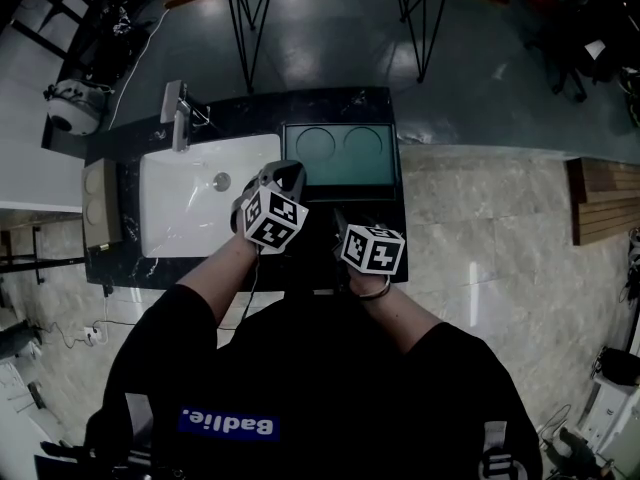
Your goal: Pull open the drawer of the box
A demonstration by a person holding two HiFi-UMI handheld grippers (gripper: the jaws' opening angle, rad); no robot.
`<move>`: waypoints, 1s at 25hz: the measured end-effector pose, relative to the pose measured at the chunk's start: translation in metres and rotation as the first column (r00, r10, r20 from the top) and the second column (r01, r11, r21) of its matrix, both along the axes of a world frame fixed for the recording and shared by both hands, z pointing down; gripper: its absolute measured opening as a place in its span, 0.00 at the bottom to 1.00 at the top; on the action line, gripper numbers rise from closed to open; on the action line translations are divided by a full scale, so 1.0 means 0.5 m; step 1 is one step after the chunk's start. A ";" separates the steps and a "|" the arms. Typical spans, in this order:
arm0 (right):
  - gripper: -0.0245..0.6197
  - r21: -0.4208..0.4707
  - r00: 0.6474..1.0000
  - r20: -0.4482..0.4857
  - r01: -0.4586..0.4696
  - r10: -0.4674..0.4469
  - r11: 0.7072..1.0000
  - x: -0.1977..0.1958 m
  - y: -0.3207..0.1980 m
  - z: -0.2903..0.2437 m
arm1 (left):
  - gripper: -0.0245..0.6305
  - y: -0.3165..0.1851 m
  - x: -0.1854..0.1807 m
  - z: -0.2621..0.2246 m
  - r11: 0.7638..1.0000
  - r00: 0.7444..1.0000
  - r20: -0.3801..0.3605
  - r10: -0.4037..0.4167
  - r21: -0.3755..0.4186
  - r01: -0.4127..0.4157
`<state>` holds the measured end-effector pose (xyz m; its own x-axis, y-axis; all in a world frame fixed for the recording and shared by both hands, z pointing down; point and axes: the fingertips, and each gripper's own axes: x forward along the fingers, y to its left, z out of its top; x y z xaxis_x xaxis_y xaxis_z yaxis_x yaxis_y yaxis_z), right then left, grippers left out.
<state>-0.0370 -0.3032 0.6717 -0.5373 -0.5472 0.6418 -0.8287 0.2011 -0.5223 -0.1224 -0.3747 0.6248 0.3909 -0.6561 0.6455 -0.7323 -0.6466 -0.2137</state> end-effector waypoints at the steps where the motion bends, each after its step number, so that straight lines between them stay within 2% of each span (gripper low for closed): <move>1: 0.15 -0.001 1.000 0.000 0.002 -0.002 1.000 0.000 0.004 0.000 | 0.04 0.000 0.000 0.000 1.000 1.000 0.000 0.001 0.001 -0.001; 25: 0.15 -0.040 0.999 -0.002 0.032 -0.032 0.999 0.009 0.102 0.004 | 0.04 -0.001 0.001 0.002 1.000 1.000 0.005 0.014 0.009 -0.014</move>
<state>-0.0325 -0.2524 0.6736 -0.5521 -0.5035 0.6646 -0.8238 0.2062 -0.5281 -0.1218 -0.3752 0.6256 0.3974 -0.6561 0.6415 -0.7219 -0.6552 -0.2229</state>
